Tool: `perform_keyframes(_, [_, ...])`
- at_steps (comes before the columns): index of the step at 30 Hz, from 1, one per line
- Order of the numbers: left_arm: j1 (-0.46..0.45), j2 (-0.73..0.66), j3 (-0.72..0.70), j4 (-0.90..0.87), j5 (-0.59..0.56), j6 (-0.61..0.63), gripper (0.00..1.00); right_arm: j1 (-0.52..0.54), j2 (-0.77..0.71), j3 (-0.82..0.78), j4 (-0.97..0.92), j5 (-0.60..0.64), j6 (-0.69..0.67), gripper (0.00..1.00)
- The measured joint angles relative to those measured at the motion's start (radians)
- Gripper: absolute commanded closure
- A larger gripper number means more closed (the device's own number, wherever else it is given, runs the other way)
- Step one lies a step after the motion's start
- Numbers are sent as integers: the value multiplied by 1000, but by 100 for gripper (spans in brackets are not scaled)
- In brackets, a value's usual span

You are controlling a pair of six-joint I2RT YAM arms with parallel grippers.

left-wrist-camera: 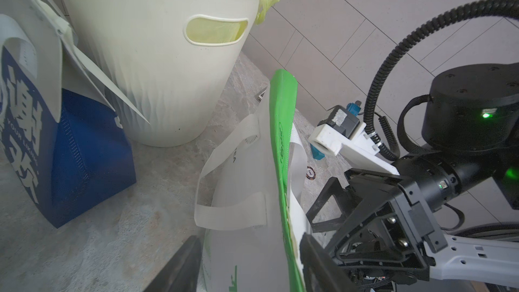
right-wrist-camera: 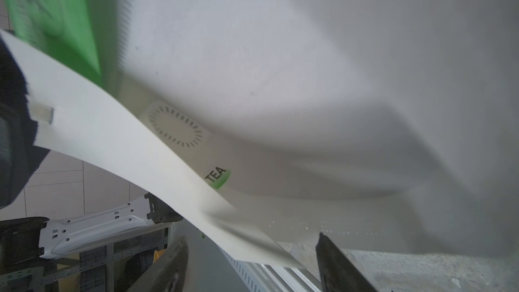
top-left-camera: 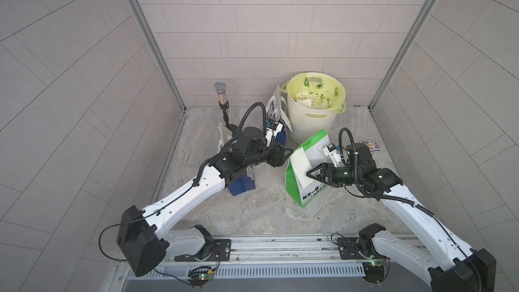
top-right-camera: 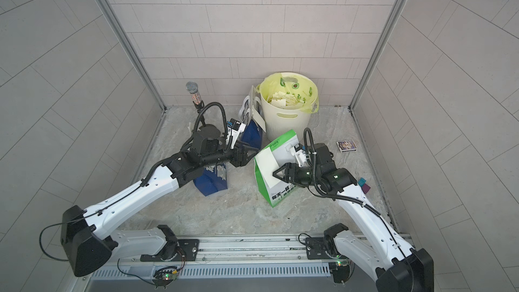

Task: Shred takeout receipts and throw away
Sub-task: Tear off the takeout receipt from the takeout bag.

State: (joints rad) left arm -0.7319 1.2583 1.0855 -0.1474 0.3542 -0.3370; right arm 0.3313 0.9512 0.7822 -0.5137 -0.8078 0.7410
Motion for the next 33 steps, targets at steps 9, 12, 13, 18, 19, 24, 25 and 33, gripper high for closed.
perform_keyframes(9, [0,2,-29,32,-64,-22,39,0,17,-23,203,-173,159,45])
perform_keyframes(12, [0,2,-47,51,-96,-31,39,0,-15,-42,233,-196,190,47])
perform_keyframes(13, [0,1,-53,55,-106,-31,39,0,-30,-50,245,-200,201,48])
perform_keyframes(18, [0,-14,-73,72,-137,-31,39,0,-58,-71,307,-201,249,51])
perform_keyframes(19, [0,-21,-77,76,-143,-29,39,0,-56,-71,313,-198,256,47])
perform_keyframes(24, [0,-78,-92,94,-170,-6,39,0,-62,-54,268,-164,233,39])
perform_keyframes(25, [0,-90,-94,97,-174,0,39,0,-63,-40,237,-150,216,41])
perform_keyframes(33, [0,-149,-125,118,-208,24,39,0,-61,51,10,-121,109,47])
